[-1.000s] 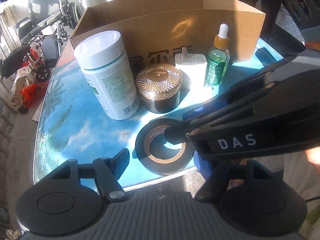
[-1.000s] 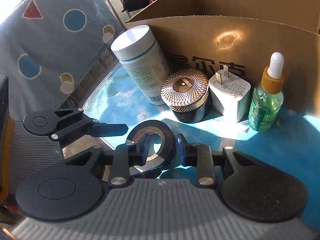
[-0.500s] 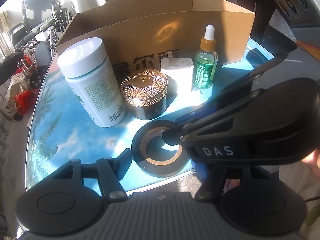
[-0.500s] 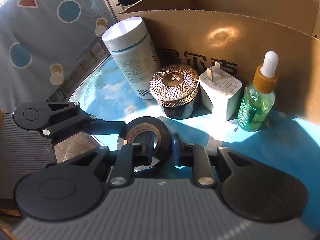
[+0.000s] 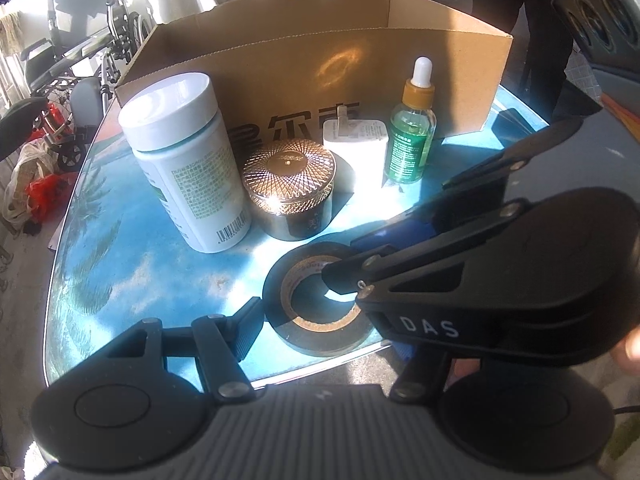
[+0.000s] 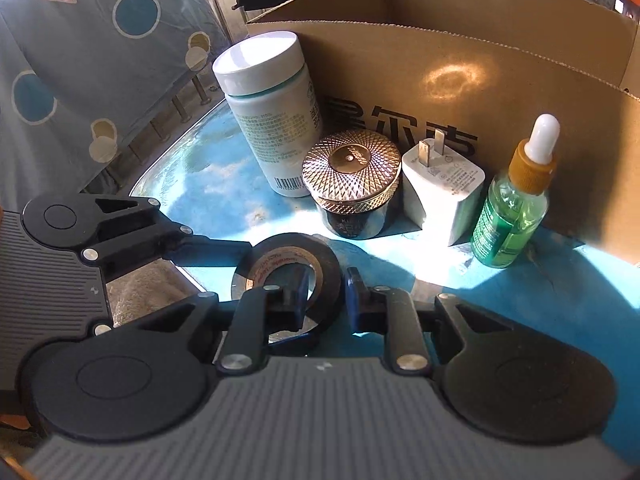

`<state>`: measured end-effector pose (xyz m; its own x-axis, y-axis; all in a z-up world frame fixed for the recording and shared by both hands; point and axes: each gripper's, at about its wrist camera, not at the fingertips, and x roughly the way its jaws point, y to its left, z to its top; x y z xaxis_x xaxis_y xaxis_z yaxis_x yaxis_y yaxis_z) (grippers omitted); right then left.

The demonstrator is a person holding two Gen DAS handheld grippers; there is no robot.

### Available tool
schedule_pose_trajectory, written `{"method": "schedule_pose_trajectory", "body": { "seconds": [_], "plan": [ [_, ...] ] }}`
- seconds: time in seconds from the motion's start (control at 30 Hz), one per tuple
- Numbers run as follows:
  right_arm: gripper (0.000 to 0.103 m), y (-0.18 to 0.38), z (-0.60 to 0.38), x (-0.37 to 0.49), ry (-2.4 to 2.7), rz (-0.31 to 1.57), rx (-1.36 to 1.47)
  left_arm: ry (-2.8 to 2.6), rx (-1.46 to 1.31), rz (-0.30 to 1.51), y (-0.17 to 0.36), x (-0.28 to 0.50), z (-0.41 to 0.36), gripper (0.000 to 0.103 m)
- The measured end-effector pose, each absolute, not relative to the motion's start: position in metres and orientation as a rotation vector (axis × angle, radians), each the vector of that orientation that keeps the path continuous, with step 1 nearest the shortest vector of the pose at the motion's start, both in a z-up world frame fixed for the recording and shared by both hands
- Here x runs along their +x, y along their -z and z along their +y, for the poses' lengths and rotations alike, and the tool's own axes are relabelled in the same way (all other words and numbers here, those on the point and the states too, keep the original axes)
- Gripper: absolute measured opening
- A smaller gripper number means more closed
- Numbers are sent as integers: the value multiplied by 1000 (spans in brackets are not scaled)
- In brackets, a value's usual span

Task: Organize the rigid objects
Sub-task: 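Carry the black tape roll into the box and open the right gripper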

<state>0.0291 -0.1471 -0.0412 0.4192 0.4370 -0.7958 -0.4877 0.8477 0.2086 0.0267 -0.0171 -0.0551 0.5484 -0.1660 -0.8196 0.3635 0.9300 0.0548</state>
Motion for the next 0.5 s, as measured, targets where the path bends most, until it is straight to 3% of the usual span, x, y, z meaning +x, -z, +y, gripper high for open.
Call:
{"method": "schedule_pose_trajectory", "body": {
  "seconds": [0.5],
  "plan": [
    [19,-14,-135,8,-611,815,-101,254,242,779,1,3,-6,66]
  ]
}}
